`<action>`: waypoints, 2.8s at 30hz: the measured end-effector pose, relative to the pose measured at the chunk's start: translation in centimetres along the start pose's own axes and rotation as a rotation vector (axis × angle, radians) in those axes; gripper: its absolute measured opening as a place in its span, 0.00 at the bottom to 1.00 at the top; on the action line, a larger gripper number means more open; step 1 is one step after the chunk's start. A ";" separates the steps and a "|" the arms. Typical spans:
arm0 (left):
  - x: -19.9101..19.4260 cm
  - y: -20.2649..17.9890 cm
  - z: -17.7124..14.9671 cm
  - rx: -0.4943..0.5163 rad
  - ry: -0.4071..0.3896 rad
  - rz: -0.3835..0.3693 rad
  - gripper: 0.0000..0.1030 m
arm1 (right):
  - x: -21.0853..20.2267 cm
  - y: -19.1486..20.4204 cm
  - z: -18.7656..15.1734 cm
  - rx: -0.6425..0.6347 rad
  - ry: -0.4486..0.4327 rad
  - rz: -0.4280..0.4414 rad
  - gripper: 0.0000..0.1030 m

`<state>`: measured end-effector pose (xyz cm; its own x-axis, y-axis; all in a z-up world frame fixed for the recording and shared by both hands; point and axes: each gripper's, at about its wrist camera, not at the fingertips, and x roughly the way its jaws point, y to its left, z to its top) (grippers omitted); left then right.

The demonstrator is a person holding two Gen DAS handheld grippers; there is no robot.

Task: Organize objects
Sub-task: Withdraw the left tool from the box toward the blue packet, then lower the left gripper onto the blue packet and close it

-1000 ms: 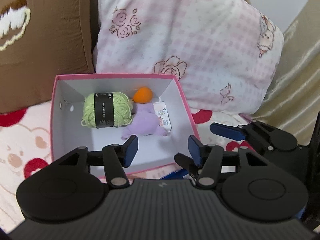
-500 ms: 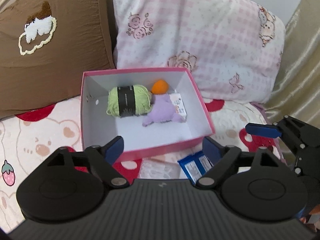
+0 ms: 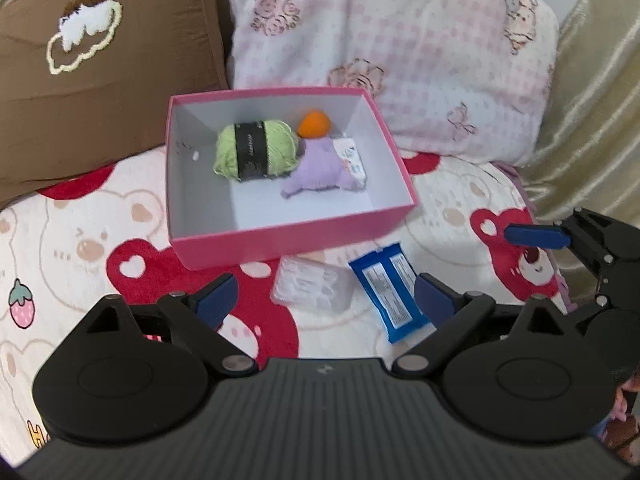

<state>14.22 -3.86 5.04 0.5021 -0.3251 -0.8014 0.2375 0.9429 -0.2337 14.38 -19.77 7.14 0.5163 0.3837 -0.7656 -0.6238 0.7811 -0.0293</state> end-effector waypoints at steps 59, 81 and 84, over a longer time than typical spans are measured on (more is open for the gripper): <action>17.1 -2.4 -9.3 -0.223 0.081 -0.255 0.80 | 13.7 -2.8 -13.4 0.009 0.011 -0.004 0.92; 20.5 -2.7 -11.3 -0.224 0.051 -0.242 0.29 | 13.0 -2.7 -15.7 0.343 -0.017 0.057 0.74; 19.8 -2.5 -11.4 -0.202 0.044 -0.234 0.27 | 12.3 -0.9 -16.1 0.295 -0.033 0.035 0.73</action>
<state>14.06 -11.83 -16.55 0.4159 -0.5355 -0.7350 0.1704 0.8398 -0.5154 11.83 -23.65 -12.62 0.5193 0.4248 -0.7415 -0.4462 0.8748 0.1886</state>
